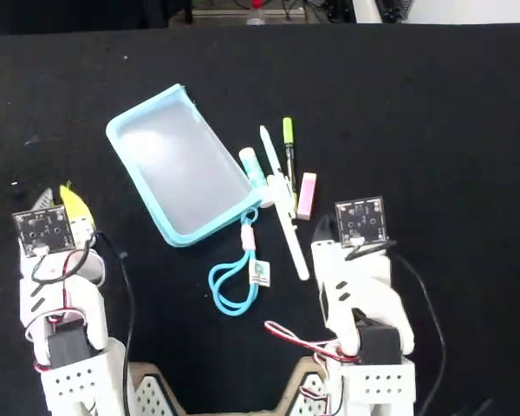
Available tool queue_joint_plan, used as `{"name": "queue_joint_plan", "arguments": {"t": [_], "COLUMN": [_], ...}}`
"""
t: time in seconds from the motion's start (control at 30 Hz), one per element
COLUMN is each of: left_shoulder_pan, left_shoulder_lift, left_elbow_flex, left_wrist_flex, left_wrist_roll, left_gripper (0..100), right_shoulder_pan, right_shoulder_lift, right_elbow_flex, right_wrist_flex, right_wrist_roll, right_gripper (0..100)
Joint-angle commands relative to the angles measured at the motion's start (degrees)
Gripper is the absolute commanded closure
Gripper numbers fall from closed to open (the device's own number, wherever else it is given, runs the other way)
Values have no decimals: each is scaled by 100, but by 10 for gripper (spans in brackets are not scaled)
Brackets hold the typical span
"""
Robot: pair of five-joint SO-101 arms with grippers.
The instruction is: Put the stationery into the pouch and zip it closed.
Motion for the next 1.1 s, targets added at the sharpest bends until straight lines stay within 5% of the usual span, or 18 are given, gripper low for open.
{"name": "queue_joint_plan", "arguments": {"t": [0.0,0.17,0.5,1.07], "left_shoulder_pan": [-40,40,400,400], "left_shoulder_lift": [9,18,44,35], "left_elbow_flex": [-330,-409,119,119], "left_wrist_flex": [-431,-387,281,633], "left_wrist_roll": [273,1152,1292,1248], "left_gripper": [925,923,927,923], "right_shoulder_pan": [-44,-53,-1143,-1187], "right_shoulder_lift": [-549,-541,-549,-321], "right_elbow_flex": [-954,-1385,-831,-2914], "right_wrist_flex": [-132,-132,-202,1354], "right_wrist_roll": [334,659,765,774], "right_gripper": [986,986,986,879]}}
